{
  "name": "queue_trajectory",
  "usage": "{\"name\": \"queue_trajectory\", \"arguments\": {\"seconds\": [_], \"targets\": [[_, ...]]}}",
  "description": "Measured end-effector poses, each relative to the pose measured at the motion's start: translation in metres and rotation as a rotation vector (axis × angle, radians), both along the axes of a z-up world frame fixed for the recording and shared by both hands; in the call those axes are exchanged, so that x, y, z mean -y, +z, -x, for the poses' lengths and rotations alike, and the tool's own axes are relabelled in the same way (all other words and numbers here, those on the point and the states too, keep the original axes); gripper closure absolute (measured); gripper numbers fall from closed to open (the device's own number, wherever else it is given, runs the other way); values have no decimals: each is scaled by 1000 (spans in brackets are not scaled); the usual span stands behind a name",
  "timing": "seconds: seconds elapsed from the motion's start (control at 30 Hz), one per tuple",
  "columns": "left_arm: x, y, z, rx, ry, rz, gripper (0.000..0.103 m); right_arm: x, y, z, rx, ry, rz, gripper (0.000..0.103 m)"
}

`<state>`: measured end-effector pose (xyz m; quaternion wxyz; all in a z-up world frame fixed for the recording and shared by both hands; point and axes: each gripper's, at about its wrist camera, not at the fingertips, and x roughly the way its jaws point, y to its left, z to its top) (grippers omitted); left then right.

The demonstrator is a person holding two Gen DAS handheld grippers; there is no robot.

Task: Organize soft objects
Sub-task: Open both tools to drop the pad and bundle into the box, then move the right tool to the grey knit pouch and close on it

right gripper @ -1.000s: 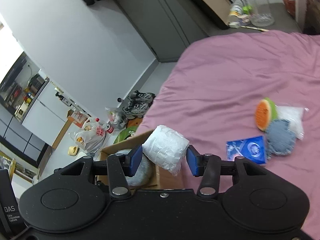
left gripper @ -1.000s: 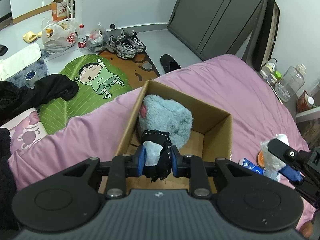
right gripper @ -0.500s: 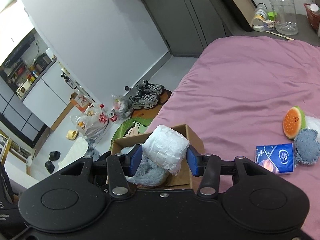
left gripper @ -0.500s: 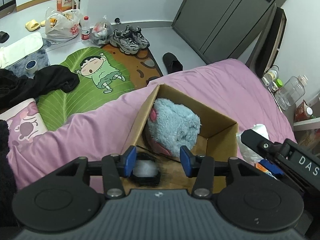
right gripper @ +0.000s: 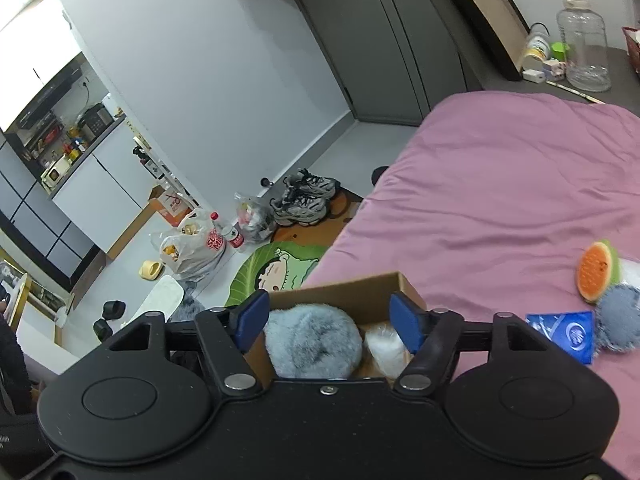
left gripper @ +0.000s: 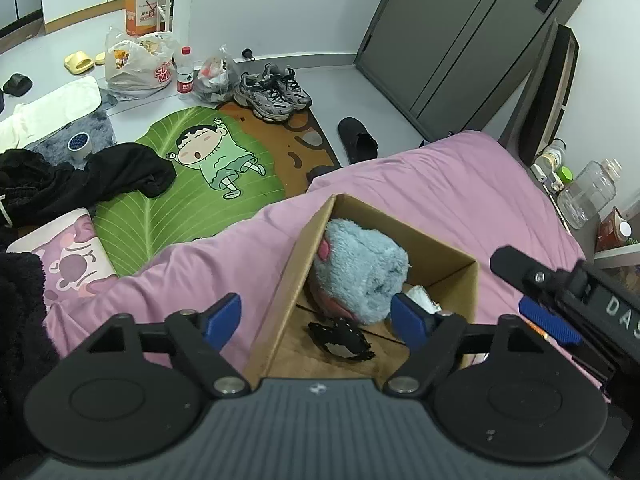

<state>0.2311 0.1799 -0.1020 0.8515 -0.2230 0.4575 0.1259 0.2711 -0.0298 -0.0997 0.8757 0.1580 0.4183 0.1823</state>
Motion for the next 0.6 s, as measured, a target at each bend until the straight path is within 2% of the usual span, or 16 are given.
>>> {"name": "queue_trajectory", "arguments": {"seconds": [0.23,0.33,0.47,0.6], "targets": [[23,13,6,1,-65,-36,12,23,14,11,-2,-8,15,30],[30,18,10,-6,-78,-52,12,35,21,15,-4,-16,23,28],[38,28,15,-6,-100,-65,11,49,30,23,15,-9,50,18],[44,38,20,4,-114,-87,11,69,33,36,25,-6,51,15]]}}
